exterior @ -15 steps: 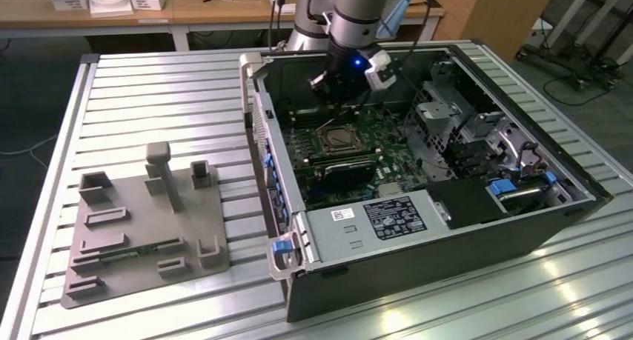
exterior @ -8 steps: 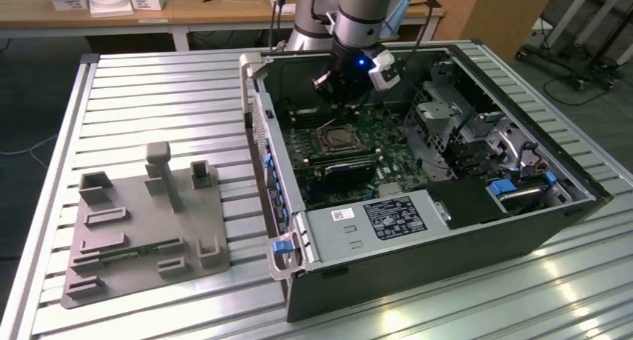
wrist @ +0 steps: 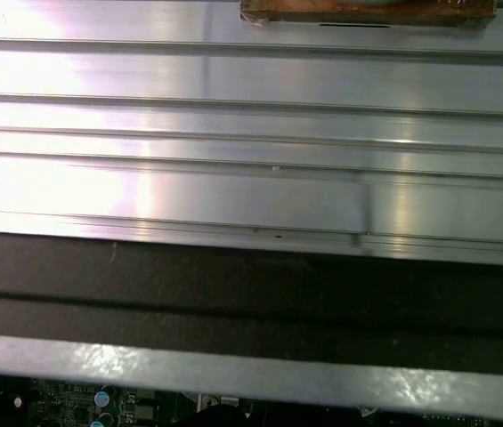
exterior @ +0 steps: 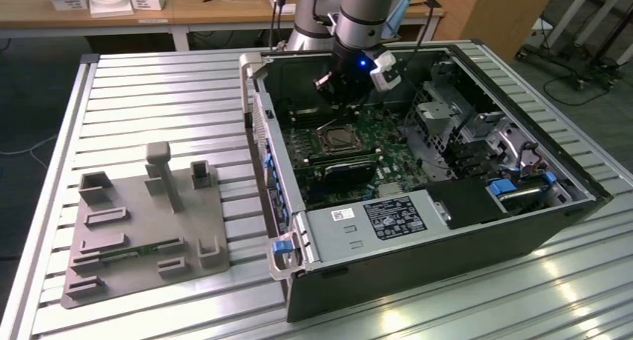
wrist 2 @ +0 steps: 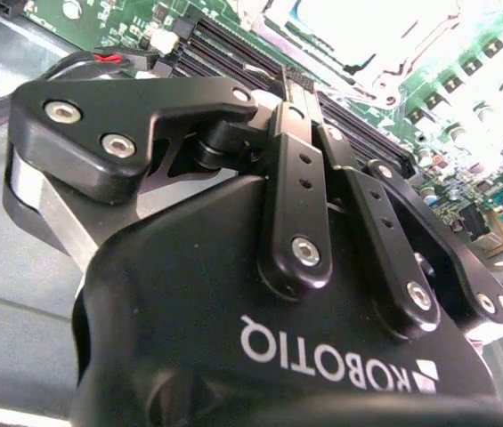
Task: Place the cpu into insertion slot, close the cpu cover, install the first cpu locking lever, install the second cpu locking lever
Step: 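Install the first cpu locking lever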
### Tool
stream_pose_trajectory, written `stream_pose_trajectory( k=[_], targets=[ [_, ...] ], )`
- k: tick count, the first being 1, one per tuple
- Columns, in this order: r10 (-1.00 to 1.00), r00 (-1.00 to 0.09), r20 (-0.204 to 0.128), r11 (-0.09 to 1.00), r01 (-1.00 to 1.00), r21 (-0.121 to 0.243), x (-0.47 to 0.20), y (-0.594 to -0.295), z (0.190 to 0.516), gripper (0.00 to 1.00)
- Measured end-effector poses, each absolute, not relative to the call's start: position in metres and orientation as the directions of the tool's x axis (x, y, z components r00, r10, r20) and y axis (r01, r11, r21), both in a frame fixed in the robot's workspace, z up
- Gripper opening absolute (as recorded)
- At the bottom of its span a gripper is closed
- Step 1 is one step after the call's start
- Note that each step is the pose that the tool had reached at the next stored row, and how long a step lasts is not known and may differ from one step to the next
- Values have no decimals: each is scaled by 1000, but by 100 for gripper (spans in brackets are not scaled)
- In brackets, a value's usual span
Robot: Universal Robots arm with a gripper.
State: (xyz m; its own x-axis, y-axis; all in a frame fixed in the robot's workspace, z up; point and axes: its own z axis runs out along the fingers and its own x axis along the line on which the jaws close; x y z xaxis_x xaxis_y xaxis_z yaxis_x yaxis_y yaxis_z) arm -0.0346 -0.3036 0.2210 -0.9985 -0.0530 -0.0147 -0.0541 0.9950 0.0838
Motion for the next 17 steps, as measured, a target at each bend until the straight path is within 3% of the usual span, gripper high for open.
stream_pose_trajectory(
  k=[17],
  targets=[
    [-53,-998,-15,995,-54,84,-34,-304,219,10]
  ],
)
